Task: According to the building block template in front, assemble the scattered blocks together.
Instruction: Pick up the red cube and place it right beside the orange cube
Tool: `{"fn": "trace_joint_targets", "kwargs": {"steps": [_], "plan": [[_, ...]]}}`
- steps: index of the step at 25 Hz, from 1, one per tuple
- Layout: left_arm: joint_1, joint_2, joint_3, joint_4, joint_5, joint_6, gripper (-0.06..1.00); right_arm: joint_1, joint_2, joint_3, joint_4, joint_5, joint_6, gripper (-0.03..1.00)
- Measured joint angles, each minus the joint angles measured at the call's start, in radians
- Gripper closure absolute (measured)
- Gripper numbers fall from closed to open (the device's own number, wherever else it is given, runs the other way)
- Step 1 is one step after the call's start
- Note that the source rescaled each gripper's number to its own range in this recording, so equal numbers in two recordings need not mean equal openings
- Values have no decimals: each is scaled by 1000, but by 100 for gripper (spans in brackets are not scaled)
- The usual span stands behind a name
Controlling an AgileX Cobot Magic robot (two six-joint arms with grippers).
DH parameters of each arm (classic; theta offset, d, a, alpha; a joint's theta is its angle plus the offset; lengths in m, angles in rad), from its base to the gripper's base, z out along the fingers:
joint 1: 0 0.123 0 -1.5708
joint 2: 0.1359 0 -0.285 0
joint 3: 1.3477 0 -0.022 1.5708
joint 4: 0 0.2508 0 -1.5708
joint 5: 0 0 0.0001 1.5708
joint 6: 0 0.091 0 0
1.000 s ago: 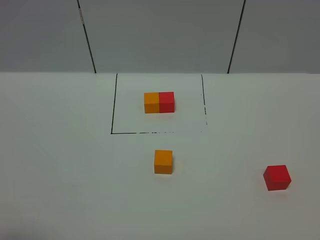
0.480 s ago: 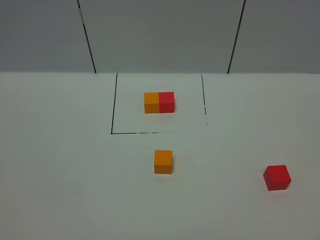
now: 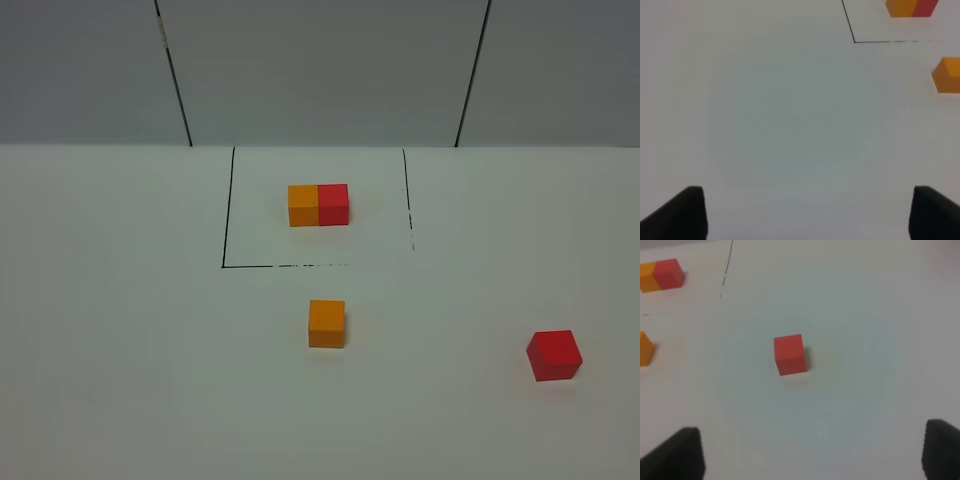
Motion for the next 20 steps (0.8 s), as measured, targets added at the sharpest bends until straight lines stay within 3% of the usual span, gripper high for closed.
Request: {"fn": "trace_joint_targets", "kwargs": {"steps": [20], "plan": [[0,-37,3,-8,2,8,27,0,0,0,0,0,0,23]]}}
